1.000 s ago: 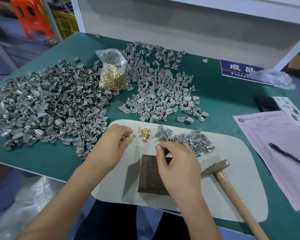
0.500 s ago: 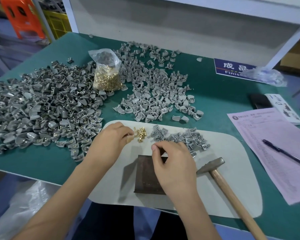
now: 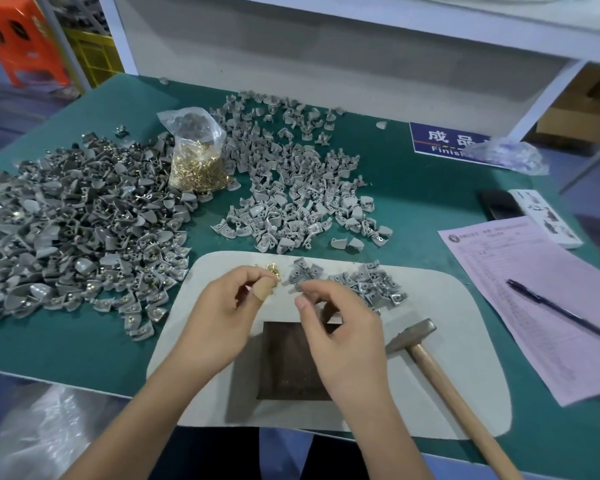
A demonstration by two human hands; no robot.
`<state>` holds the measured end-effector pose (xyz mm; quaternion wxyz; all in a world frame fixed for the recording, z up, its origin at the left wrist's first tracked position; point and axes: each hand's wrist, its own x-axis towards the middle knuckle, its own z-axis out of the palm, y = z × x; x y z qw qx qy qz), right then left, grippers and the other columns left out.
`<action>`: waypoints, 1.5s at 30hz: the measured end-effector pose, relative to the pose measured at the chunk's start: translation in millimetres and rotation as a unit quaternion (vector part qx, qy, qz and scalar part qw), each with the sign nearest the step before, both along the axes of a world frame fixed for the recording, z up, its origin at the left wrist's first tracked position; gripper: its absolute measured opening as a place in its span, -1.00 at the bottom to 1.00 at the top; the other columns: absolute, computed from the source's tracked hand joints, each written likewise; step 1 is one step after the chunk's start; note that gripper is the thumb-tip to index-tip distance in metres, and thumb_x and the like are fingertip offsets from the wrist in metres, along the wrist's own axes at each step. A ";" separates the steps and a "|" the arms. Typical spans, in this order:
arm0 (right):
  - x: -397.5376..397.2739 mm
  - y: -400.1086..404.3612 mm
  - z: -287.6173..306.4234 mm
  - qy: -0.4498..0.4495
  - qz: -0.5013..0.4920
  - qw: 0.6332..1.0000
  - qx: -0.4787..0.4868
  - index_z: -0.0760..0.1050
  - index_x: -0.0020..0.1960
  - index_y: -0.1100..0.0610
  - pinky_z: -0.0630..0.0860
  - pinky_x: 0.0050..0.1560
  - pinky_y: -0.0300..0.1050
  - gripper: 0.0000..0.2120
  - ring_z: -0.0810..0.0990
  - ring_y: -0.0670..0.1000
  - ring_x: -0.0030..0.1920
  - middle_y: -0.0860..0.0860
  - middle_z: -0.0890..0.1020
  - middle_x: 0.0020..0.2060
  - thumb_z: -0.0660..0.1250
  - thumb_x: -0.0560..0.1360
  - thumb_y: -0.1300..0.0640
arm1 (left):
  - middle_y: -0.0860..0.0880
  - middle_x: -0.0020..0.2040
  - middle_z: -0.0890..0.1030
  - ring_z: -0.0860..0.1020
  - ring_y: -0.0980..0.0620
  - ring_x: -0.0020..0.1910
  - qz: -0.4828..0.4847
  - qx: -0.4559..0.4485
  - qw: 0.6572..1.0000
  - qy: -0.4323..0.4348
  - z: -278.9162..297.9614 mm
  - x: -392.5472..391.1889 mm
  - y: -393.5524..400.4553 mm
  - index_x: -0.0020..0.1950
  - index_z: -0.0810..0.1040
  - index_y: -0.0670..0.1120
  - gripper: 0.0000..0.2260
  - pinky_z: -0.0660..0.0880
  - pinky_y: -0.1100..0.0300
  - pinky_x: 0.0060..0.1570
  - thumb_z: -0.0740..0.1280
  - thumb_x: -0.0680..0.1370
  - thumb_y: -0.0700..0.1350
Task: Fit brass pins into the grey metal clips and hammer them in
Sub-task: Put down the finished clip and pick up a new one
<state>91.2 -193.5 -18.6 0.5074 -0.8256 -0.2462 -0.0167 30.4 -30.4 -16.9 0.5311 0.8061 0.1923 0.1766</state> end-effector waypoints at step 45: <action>-1.4 -12.4 11.2 0.027 -0.043 0.992 0.119 0.58 0.01 -0.06 0.48 -0.05 -0.29 -0.91 0.64 -0.01 -0.01 -0.12 0.66 -0.09 0.34 0.61 0.11 | 0.29 -0.04 0.55 0.43 0.38 0.01 -0.120 0.248 0.958 0.077 40.9 -7.6 -19.5 0.08 0.59 0.24 -0.86 0.37 0.40 -0.10 0.35 0.56 0.03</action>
